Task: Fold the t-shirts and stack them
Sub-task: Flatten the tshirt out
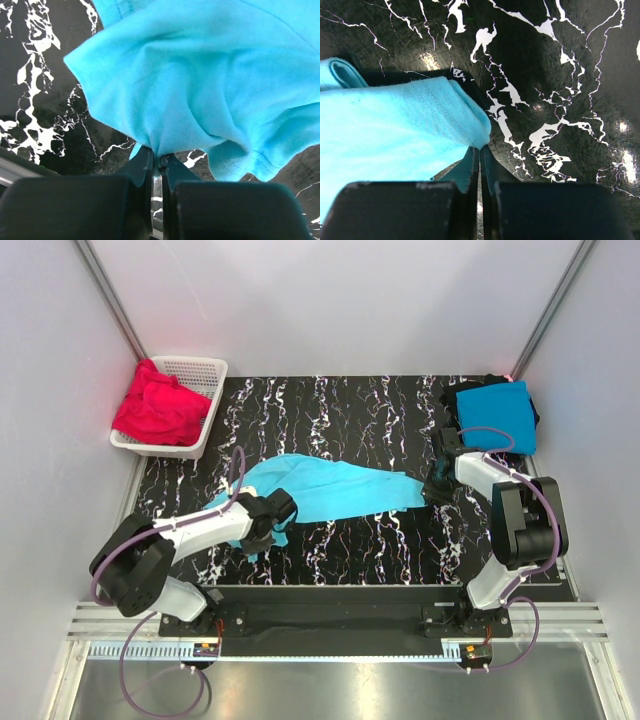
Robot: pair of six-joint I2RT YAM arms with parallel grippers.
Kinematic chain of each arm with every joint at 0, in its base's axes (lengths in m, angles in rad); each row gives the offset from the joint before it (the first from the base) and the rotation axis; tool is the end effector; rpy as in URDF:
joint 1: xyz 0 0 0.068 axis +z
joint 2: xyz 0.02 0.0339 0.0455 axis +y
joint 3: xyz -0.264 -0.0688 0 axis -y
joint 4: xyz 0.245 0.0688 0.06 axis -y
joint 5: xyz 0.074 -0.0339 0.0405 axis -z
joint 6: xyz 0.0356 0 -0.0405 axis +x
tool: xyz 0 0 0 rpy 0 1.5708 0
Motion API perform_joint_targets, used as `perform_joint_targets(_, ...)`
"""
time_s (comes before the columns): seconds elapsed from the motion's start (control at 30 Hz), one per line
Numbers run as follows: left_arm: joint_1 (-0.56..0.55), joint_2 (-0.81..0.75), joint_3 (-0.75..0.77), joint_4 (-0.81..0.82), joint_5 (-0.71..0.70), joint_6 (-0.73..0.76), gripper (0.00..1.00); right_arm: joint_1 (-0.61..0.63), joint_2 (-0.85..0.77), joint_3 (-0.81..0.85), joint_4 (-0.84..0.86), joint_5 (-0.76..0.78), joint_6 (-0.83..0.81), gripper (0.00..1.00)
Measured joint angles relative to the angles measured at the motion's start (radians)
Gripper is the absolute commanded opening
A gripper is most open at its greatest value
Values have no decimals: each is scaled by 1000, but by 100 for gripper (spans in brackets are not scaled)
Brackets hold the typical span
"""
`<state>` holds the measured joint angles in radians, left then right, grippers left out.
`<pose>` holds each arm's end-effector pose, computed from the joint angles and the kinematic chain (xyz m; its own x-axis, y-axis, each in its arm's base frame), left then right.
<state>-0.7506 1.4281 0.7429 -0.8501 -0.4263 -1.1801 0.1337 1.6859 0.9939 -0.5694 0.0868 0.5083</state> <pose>0.1665 -0.1351 0.1599 -0.8426 -0.3653 -0.3956 -0.4433 0.8877 0.1246 0.3082 0.0383 0.1614 -0.8766 0.3713 -0.3062 0.3663 0.9274 0.0761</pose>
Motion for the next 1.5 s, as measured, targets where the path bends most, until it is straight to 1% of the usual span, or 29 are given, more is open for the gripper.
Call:
perform_joint_targets(0.2,1,-32,19,-53,-6,14,0,0,0,0,0,0,0,0)
perform_joint_targets(0.3,1,-102,72,-113,-34,25,0,0,0,0,0,0,0,0)
perform_joint_targets(0.43,5,-200,182,-179,-103,50,0,0,0,0,0,0,0,0)
perform_joint_targets(0.47,11,-214,209,-185,-116,63,13,0,0,0,0,0,0,0)
perform_joint_targets(0.5,22,-218,232,-189,-127,80,23,0,0,0,0,0,0,0)
perform_joint_targets(0.53,36,-213,250,-191,-136,95,45,0,0,0,-1,0,0,0)
perform_joint_targets(0.57,46,-202,259,-190,-145,116,86,0,0,0,-1,0,0,0)
perform_joint_targets(0.63,68,-154,264,-175,-167,137,92,0,0,0,-2,0,0,0)
perform_joint_targets(0.8,117,-29,257,-97,-188,199,95,0,0,0,-2,-2,-4,0)
perform_joint_targets(0.97,161,-26,244,-37,-187,240,94,0,0,0,-2,-2,-7,0)
perform_joint_targets(1.07,162,-31,237,-23,-174,249,89,0,0,0,-2,-2,-8,0)
perform_joint_targets(1.1,162,-37,227,-23,-166,250,88,0,0,0,-2,-2,-8,0)
perform_joint_targets(1.13,162,-45,216,-23,-156,249,84,0,0,0,-2,-2,-8,0)
perform_joint_targets(1.17,161,-60,201,-25,-146,248,83,0,0,0,-2,-2,-8,0)
perform_joint_targets(1.3,148,-164,134,-60,-104,237,81,0,0,0,-2,-2,-8,0)
perform_joint_targets(1.4,105,-250,104,-107,-85,213,81,0,0,0,-2,-2,-7,0)
perform_joint_targets(1.5,61,-303,83,-134,-62,187,81,0,3,0,-2,-2,-7,0)
